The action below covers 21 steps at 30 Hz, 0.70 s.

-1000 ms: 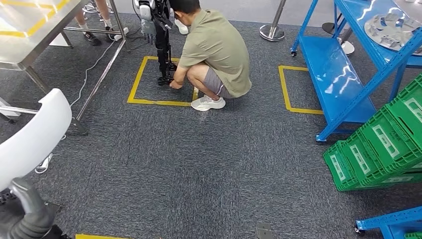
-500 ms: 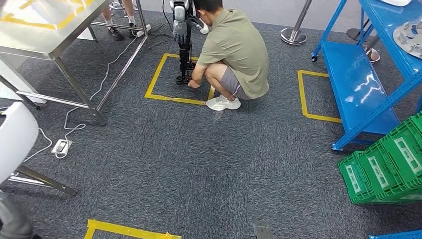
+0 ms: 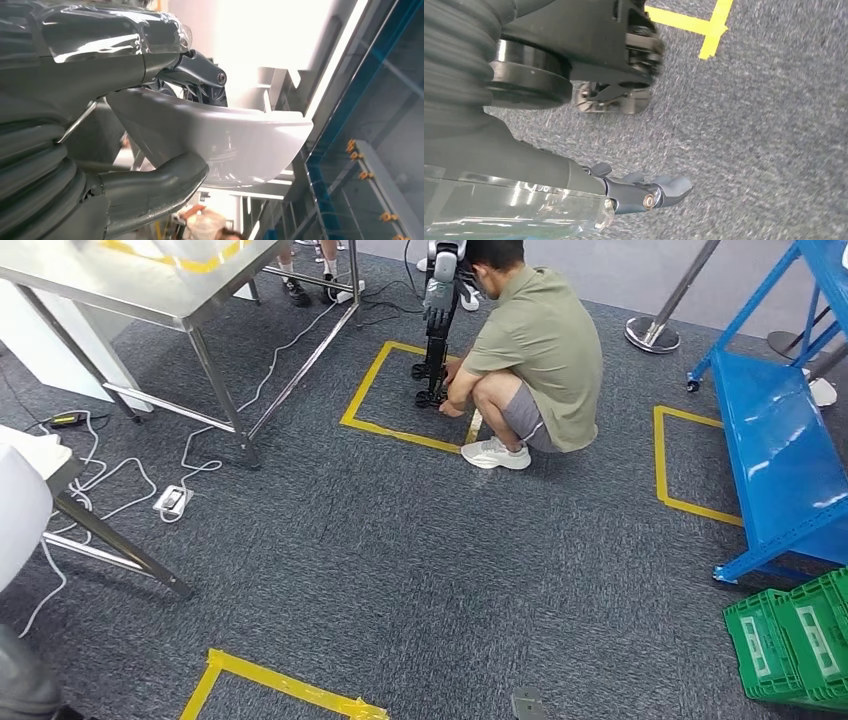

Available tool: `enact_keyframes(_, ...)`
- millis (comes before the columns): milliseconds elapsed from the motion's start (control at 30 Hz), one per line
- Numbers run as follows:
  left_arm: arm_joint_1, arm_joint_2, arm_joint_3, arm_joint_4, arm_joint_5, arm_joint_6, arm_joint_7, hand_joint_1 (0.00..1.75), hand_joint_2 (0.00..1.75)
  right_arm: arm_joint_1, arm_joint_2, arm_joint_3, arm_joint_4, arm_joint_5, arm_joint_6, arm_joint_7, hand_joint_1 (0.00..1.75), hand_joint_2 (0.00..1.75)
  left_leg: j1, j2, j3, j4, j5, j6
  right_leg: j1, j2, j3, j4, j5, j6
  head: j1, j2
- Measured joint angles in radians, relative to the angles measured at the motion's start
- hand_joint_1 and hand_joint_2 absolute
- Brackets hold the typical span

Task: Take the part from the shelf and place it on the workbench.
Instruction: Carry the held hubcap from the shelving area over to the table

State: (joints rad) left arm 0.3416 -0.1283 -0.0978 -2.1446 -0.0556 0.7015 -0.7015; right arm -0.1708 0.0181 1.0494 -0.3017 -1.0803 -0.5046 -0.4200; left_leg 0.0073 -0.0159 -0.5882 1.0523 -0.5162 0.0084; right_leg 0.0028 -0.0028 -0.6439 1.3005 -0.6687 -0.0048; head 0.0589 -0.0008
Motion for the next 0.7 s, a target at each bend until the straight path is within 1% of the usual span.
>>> enact_keyframes(67,0.001,-0.015,0.011,-0.009,-0.023,0.0,0.0,1.75,1.75,-0.002,0.001,0.0,0.0,0.003,0.001,0.0,0.0,1.75,-0.002,-0.024,0.0,-0.002,0.003,0.003,0.024,0.026,0.056,-0.148,0.087,-0.03,0.002,0.0)
enact_keyframes(100,0.001,-0.022,0.016,-0.013,-0.03,0.0,0.0,1.75,1.75,-0.003,0.0,0.0,0.0,0.004,0.001,0.0,0.0,1.75,0.0,-0.033,-0.002,-0.003,0.005,0.003,0.033,0.036,0.084,-0.22,0.12,-0.042,0.003,0.0)
enact_keyframes(133,0.002,-0.029,0.021,-0.016,-0.035,0.0,0.0,1.75,1.75,-0.004,0.0,0.0,0.0,0.004,0.001,0.0,0.0,1.75,0.002,-0.043,-0.003,-0.005,0.008,0.001,0.041,0.045,0.108,-0.278,0.144,-0.051,0.006,0.0)
enact_keyframes(167,0.003,-0.033,0.026,-0.018,-0.036,0.0,0.0,1.75,1.75,-0.004,-0.001,0.0,0.0,0.005,0.002,0.0,0.0,1.75,0.004,-0.049,-0.004,-0.009,0.012,-0.004,0.043,0.042,0.111,-0.286,0.144,-0.053,0.009,0.0)
enact_keyframes(200,0.003,-0.037,0.031,-0.02,-0.038,0.0,0.0,1.75,1.75,-0.005,-0.001,0.0,0.0,0.006,0.002,0.0,0.0,1.75,0.005,-0.054,-0.005,-0.014,0.015,-0.009,0.043,0.037,0.115,-0.299,0.151,-0.057,0.013,0.0)
enact_keyframes(233,0.005,-0.041,0.036,-0.023,-0.039,0.0,0.0,1.75,1.75,-0.007,0.0,0.0,0.0,0.008,0.002,0.0,0.0,1.75,0.003,-0.047,-0.006,-0.015,0.016,-0.012,0.041,0.03,0.123,-0.316,0.161,-0.056,0.015,0.0)
enact_keyframes(267,0.005,-0.044,0.04,-0.027,-0.042,0.0,0.0,1.75,1.75,-0.008,0.001,-0.001,0.0,0.01,0.002,0.0,0.0,1.75,0.0,-0.031,-0.009,-0.01,0.008,-0.015,0.038,0.023,0.131,-0.337,0.172,-0.056,0.013,0.0)
enact_keyframes(300,0.006,-0.046,0.043,-0.03,-0.045,0.0,-0.001,1.75,1.75,-0.009,0.003,-0.001,0.0,0.012,0.002,0.0,0.0,1.75,-0.002,-0.012,-0.021,0.012,-0.012,-0.018,0.035,0.015,0.138,-0.357,0.183,-0.055,0.01,0.0)
enact_keyframes(333,0.006,-0.046,0.047,-0.031,-0.05,0.0,-0.001,1.75,1.75,-0.008,0.005,-0.001,0.0,0.014,0.003,0.0,0.0,1.75,-0.002,0.007,-0.041,0.054,-0.042,-0.021,0.032,0.007,0.142,-0.368,0.189,-0.051,0.006,0.0)
enact_keyframes(367,0.006,-0.047,0.051,-0.031,-0.056,0.0,-0.001,1.75,1.75,-0.006,0.007,-0.002,0.0,0.015,0.004,0.0,0.0,1.75,0.0,0.014,-0.066,0.111,-0.076,-0.027,0.03,-0.001,0.142,-0.372,0.191,-0.05,0.001,0.0)
enact_keyframes(400,0.006,-0.049,0.055,-0.032,-0.067,0.0,0.0,1.75,1.75,-0.004,0.009,-0.002,0.0,0.016,0.005,0.0,0.0,1.75,0.003,0.015,-0.092,0.166,-0.102,-0.034,0.027,-0.012,0.142,-0.371,0.19,-0.048,-0.002,0.0)
enact_keyframes(433,0.007,-0.051,0.06,-0.032,-0.081,0.0,0.0,1.75,1.75,-0.002,0.01,-0.002,0.0,0.018,0.007,0.0,0.0,1.75,0.007,0.015,-0.107,0.202,-0.111,-0.042,0.025,-0.021,0.141,-0.368,0.188,-0.044,-0.005,0.0)
enact_keyframes(467,0.007,-0.053,0.064,-0.034,-0.098,0.0,0.0,1.75,1.75,-0.002,0.011,-0.002,0.0,0.02,0.008,0.001,0.0,1.75,0.011,0.017,-0.105,0.205,-0.1,-0.051,0.021,-0.031,0.141,-0.364,0.184,-0.039,-0.007,0.0)
enact_keyframes(500,0.007,-0.056,0.067,-0.037,-0.115,0.0,0.0,1.75,1.75,-0.002,0.012,-0.002,0.0,0.021,0.009,0.001,0.0,1.75,0.017,0.024,-0.085,0.17,-0.073,-0.06,0.015,-0.039,0.14,-0.357,0.179,-0.032,-0.008,0.0)
enact_keyframes(533,0.007,-0.059,0.069,-0.042,-0.133,0.0,0.0,1.75,1.75,-0.002,0.013,-0.002,0.0,0.023,0.01,0.001,0.0,1.75,0.023,0.039,-0.05,0.112,-0.041,-0.071,0.009,-0.045,0.14,-0.345,0.171,-0.023,-0.009,0.0)
enact_keyframes(567,0.006,-0.062,0.072,-0.047,-0.153,0.0,0.0,1.75,1.75,-0.004,0.013,-0.002,0.001,0.023,0.011,0.001,0.0,1.75,0.026,0.057,-0.018,0.057,-0.021,-0.081,0.005,-0.05,0.137,-0.33,0.161,-0.012,-0.014,0.0)
enact_keyframes(600,0.005,-0.066,0.076,-0.052,-0.174,0.0,0.0,1.75,1.75,-0.005,0.013,-0.002,0.001,0.022,0.012,0.0,0.0,1.75,0.028,0.072,0.005,0.018,-0.01,-0.079,0.003,-0.053,0.133,-0.313,0.15,-0.003,-0.019,0.0)
enact_keyframes(633,0.004,-0.071,0.08,-0.058,-0.197,0.0,0.0,1.75,1.75,-0.007,0.013,-0.003,0.001,0.021,0.014,-0.002,0.0,1.75,0.028,0.081,0.016,-0.001,-0.009,-0.071,0.003,-0.055,0.13,-0.3,0.141,0.003,-0.022,0.0)
enact_keyframes(667,0.002,-0.076,0.083,-0.064,-0.218,0.0,0.0,1.75,1.75,-0.008,0.013,-0.004,0.001,0.018,0.016,-0.005,0.0,1.75,0.025,0.08,0.016,-0.001,-0.015,-0.058,0.004,-0.057,0.128,-0.292,0.136,0.006,-0.022,0.0)
enact_keyframes(700,0.0,-0.081,0.086,-0.07,-0.234,0.0,0.0,1.75,1.75,-0.009,0.013,-0.005,0.0,0.016,0.019,-0.008,0.0,1.75,0.024,0.073,0.015,0.0,-0.014,-0.043,0.002,-0.059,0.128,-0.288,0.134,0.007,-0.019,0.0)
